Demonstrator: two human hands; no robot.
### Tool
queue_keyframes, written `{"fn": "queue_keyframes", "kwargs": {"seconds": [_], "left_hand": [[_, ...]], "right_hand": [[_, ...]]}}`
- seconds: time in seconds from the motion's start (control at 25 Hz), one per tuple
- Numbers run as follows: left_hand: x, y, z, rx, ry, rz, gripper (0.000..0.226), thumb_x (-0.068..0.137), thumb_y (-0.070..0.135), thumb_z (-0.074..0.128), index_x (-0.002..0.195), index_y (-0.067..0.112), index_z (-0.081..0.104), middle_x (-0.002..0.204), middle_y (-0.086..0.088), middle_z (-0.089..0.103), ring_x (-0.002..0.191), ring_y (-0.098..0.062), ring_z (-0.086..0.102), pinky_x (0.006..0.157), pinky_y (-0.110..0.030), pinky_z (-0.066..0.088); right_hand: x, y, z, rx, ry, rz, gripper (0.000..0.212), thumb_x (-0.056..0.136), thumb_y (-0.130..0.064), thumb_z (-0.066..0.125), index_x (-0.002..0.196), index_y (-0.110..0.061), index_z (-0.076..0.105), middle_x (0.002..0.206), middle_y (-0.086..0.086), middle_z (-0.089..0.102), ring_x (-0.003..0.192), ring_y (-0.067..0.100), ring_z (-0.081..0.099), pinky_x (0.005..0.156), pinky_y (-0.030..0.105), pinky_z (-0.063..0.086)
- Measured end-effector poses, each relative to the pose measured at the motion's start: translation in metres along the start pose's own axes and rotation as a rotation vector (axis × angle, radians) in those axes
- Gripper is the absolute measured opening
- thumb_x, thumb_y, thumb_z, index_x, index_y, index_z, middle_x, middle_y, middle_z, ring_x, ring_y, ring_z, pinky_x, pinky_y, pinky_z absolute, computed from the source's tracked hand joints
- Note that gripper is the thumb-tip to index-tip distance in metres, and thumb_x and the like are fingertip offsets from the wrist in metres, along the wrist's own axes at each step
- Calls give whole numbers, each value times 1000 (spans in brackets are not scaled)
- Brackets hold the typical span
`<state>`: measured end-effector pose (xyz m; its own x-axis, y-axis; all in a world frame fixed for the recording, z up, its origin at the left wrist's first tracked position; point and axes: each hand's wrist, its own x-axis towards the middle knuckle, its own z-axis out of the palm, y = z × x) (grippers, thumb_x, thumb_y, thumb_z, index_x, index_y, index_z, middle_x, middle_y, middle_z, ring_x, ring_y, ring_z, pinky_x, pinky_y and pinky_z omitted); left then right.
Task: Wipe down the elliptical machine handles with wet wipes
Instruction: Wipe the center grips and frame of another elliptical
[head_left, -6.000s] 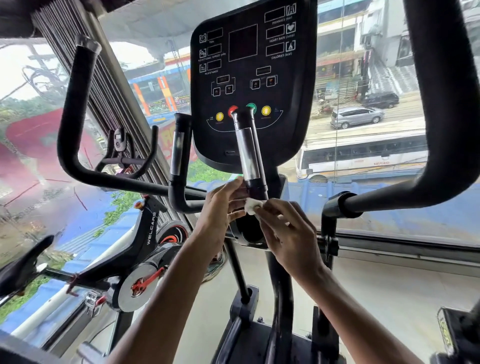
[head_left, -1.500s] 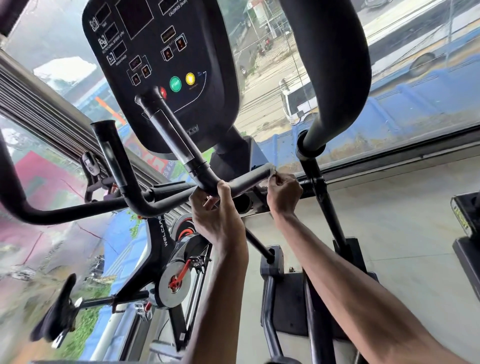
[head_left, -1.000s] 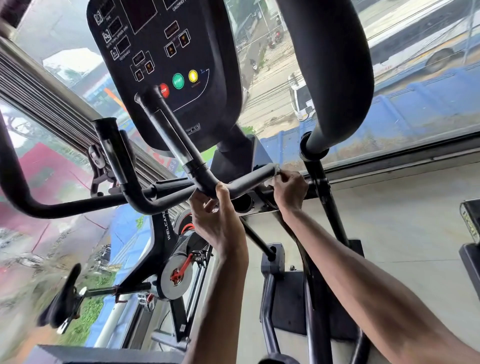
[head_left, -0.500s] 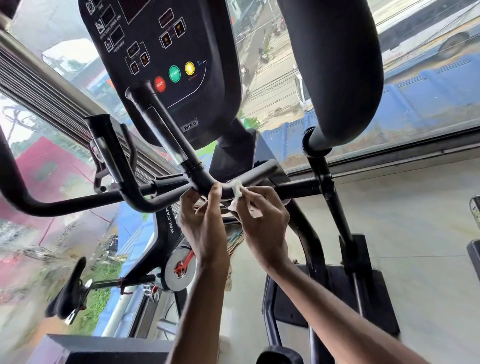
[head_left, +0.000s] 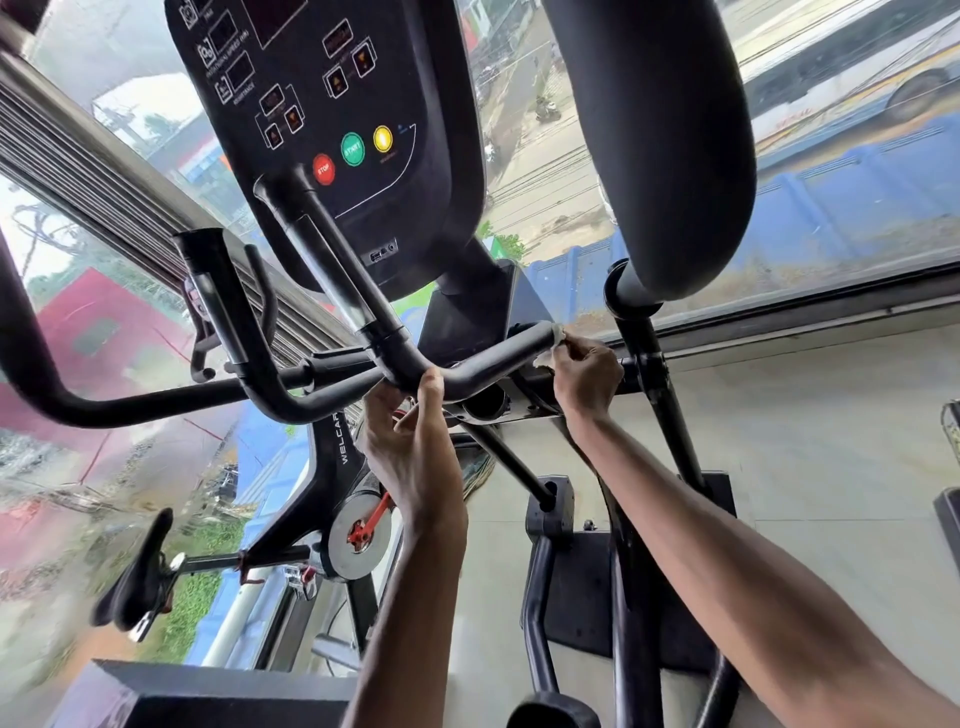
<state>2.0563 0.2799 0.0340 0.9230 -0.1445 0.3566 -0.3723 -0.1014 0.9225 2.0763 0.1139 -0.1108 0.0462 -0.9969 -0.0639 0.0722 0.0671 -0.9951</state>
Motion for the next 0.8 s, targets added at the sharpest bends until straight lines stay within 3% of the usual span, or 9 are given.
{"fn": "queue_keyframes", "kwargs": {"seconds": [0.12,0.2,0.32,0.52,0.6,0.68,0.8], "left_hand": [[-2,-1,1,33,21,8,15,90,29,75,97,16,73,103,-6,72,80,-2,65,68,-14,48],[-3,0,3,41,29,8,15,89,33,74,97,20,74,100,-2,72,80,-3,63,72,-23,50],[-4,1,4,77,61,39,17,86,40,72,93,25,73,92,5,70,91,-14,63,84,-36,52],[-5,0,6,78,66,34,14,86,40,72,88,27,70,88,13,70,88,-10,63,87,-49,54],[-6,1,7,79,70,31,15,85,42,71,88,28,71,85,18,69,87,-17,65,85,-54,55],[-7,2,6,76,71,33,12,85,41,71,87,29,70,85,20,68,89,-18,64,84,-55,55],[-6,1,6,57,38,26,10,88,37,72,91,27,72,88,20,69,89,-5,63,86,-51,56]], "right_hand": [[-1,5,-3,-39,-8,-149,20,91,-7,71,109,-6,81,104,7,79,91,18,71,85,7,41],[-5,14,-5,-46,-22,-270,19,91,-7,72,108,-5,81,100,3,77,87,12,67,83,-1,37],[5,18,-3,-70,-45,-175,19,91,-10,69,104,-5,82,97,9,78,88,23,72,80,13,41],[6,18,-14,-62,-84,-515,20,97,-9,66,112,-6,79,101,2,73,92,9,65,89,14,47],[19,20,-11,-135,-113,-417,19,96,-11,67,109,-6,80,101,8,75,94,22,71,88,24,48],[29,20,-8,-141,-136,-335,18,95,-14,70,109,-9,80,104,11,76,98,30,72,91,34,52],[30,25,-11,-98,-152,-450,19,97,-16,68,114,-9,75,111,11,75,104,31,70,95,47,54]]}}
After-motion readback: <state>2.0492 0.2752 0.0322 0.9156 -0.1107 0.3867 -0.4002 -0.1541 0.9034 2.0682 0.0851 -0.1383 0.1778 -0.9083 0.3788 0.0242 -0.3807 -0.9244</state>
